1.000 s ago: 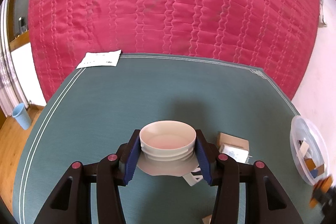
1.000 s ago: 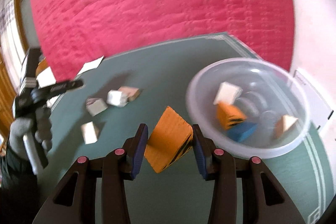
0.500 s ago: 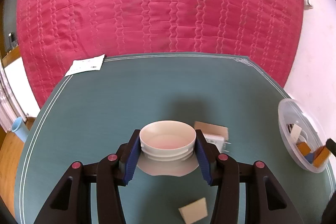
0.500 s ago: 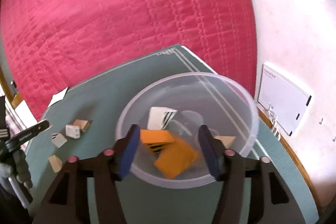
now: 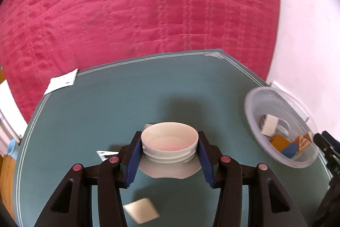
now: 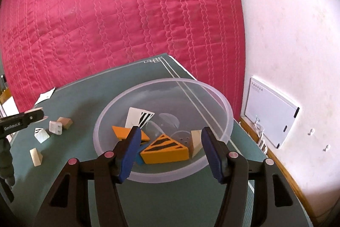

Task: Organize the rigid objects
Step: 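Carry the white brimmed cylinder over the bowl and open the left tool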

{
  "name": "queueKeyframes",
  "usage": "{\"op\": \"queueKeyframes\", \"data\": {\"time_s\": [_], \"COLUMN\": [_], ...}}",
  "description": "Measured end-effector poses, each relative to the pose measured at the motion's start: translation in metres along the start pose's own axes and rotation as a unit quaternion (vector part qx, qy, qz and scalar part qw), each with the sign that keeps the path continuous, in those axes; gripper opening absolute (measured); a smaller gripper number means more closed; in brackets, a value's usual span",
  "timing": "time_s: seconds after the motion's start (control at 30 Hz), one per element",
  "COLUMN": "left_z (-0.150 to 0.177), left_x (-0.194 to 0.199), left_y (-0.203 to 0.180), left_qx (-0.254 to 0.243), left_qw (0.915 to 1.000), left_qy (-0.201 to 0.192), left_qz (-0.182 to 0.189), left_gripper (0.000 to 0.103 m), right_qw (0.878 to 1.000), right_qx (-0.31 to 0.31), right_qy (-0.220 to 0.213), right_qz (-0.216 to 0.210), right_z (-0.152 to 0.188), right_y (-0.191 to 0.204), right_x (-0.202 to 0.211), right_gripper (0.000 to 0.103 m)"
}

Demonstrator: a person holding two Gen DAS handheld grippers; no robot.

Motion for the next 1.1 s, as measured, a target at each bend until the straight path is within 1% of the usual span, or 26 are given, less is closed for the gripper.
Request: {"op": "queueKeyframes", "data": {"time_s": [0.27,0.57,0.6,0.63,0.67,0.7,0.73,0.77,0.87,1.1], "left_z": [-0.008,-0.018,-0.021,-0.022,-0.024,-0.025,-0.026,-0.027,-0.026,-0.020], "left_x": [-0.010,-0.019,-0.021,-0.022,-0.023,-0.024,-0.023,-0.022,-0.022,-0.029], "left_y": [-0.051,-0.104,-0.110,-0.114,-0.118,-0.119,-0.120,-0.120,-0.117,-0.095], "left_qx": [-0.033,-0.066,-0.067,-0.067,-0.065,-0.063,-0.058,-0.053,-0.047,-0.025], "left_qw": [0.9984,0.9940,0.9929,0.9921,0.9912,0.9909,0.9905,0.9901,0.9910,0.9956], "left_qy": [0.003,-0.004,-0.005,-0.005,-0.007,-0.008,-0.013,-0.017,-0.018,-0.002], "left_qz": [0.046,0.088,0.098,0.106,0.115,0.119,0.124,0.129,0.124,0.090], "left_gripper": [0.052,0.052,0.053,0.056,0.061,0.075,0.079,0.079,0.079,0.079], "right_qw": [1.000,0.999,0.999,0.999,0.999,0.999,0.999,0.999,0.999,0.999], "right_qx": [-0.018,-0.026,-0.027,-0.027,-0.028,-0.029,-0.030,-0.030,-0.030,-0.029], "right_qy": [-0.022,-0.035,-0.036,-0.036,-0.036,-0.037,-0.037,-0.037,-0.039,-0.040], "right_qz": [-0.004,-0.014,-0.016,-0.016,-0.017,-0.018,-0.018,-0.019,-0.019,-0.018], "right_z": [0.000,0.001,0.001,0.001,0.001,0.001,0.002,0.002,0.002,0.002], "right_y": [-0.008,-0.010,-0.010,-0.010,-0.011,-0.011,-0.011,-0.012,-0.012,-0.010], "right_x": [0.008,0.014,0.014,0.014,0.014,0.014,0.014,0.014,0.015,0.016], "right_gripper": [0.060,0.060,0.060,0.060,0.060,0.060,0.060,0.060,0.060,0.061]}}
Point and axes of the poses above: each gripper's, at about its wrist camera, not at the fingertips, and x roughly against the way its jaws point, y to its left, z to its underside, the point moved 2 cm from there along -x, roughly the way its jaws point, and after that the axes turned 2 degrees about -y, right-handed, at the moved point
